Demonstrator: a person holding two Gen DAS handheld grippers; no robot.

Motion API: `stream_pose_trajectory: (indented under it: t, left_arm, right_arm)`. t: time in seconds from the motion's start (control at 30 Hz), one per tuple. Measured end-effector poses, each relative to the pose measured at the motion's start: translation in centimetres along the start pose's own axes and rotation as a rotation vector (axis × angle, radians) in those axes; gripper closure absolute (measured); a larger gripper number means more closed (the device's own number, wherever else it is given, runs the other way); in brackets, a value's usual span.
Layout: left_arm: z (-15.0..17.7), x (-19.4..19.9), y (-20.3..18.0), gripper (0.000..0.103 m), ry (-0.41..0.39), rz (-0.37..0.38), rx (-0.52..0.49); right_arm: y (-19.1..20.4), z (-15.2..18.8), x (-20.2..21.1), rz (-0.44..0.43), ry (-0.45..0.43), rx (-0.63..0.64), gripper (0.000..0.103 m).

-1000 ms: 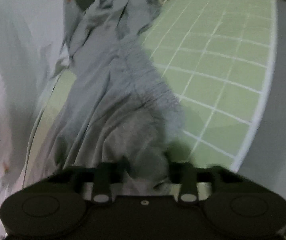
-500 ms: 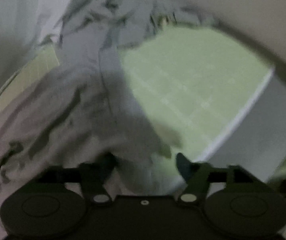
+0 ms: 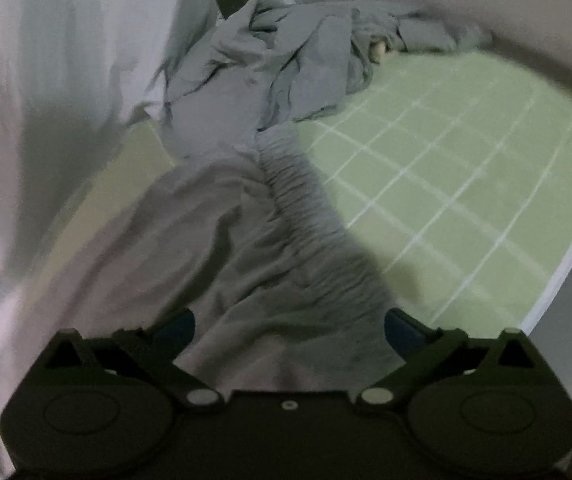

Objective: Fold clothes

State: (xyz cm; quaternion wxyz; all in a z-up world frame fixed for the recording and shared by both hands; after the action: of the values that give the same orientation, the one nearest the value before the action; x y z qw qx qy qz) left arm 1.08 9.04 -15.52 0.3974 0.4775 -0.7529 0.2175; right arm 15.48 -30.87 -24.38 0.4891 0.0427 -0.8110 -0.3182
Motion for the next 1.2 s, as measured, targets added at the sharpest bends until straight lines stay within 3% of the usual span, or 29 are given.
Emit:
stream_pose_trajectory:
  t: [0.23,0.4,0.57,0.8,1.2]
  left_arm:
    - [0.1,-0.9,5.2,0.015,0.004,0.021,0.044]
    - [0.0,-1.8,10.0,0.015,0.009,0.055,0.128]
    - [0.0,-3.0,14.7,0.015,0.023,0.069,0.146]
    - [-0.7,-5.5,21.4,0.015,0.057,0.071,0.246]
    - [-1.3,-11.4,29.4,0.015,0.123,0.04,0.305]
  right_arm:
    - [-1.3,2.9,3.1,-0.051,-0.058,-0.164,0.0]
    - [-1.6,6.1,5.1,-0.013,-0.1,-0.2,0.0]
    - [-1.6,10.2,5.1,0.011,-0.073,-0.257,0.0]
    - [-0.9,16.7,3.3,0.032,-0.002,-0.313,0.0]
    - [1.7,21.3,2.7,0.123,-0.094,-0.276,0.0]
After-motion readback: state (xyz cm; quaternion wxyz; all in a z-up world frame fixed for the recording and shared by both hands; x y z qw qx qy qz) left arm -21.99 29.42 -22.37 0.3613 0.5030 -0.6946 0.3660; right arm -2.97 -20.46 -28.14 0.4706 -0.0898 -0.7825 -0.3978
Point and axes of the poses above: each gripper's, at about its wrist camera, not at the fingertips, and x roughly against the way its jaws point, y to its left, z to its underside, the point moved 6 cm from there along -x, roughly the way its jaws point, and after that the axes turned 12 degrees about -x, right-handed, at the moved point
